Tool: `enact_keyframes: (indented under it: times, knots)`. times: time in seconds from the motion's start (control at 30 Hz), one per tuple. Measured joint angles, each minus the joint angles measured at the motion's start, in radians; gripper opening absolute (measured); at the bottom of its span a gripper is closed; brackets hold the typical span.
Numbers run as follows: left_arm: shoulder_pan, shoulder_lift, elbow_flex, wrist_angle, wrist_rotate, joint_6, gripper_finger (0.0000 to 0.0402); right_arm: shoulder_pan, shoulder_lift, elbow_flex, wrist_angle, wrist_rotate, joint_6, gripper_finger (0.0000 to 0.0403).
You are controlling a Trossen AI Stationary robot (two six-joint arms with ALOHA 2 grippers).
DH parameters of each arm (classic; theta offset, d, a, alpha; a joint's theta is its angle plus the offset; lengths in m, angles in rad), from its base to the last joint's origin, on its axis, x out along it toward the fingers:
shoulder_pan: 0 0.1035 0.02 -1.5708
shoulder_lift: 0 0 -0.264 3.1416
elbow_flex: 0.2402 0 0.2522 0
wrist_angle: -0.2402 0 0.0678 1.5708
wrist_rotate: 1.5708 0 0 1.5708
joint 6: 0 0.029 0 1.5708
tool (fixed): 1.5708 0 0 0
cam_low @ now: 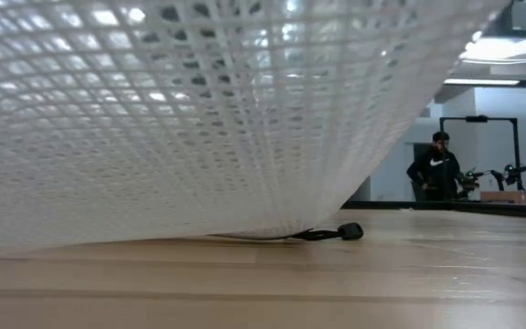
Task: Unpack boxes
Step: Open the box using the cutter
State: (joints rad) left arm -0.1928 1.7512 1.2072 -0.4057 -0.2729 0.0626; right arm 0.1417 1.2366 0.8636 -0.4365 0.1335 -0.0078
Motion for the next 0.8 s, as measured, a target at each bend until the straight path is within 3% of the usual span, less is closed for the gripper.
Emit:
enact_keyframes:
  times: [0.33,0.8]
  knots:
    - [0.000,0.001,0.000,-0.004,0.010,0.004,0.0256,-0.008,-0.004,0.099,-0.252,-0.097,0.075,0.0114]
    - [-0.053,0.008,0.067,-0.011,-0.068,-0.027,0.0255,-0.123,0.050,0.100,-0.245,-0.103,0.082,0.0114]
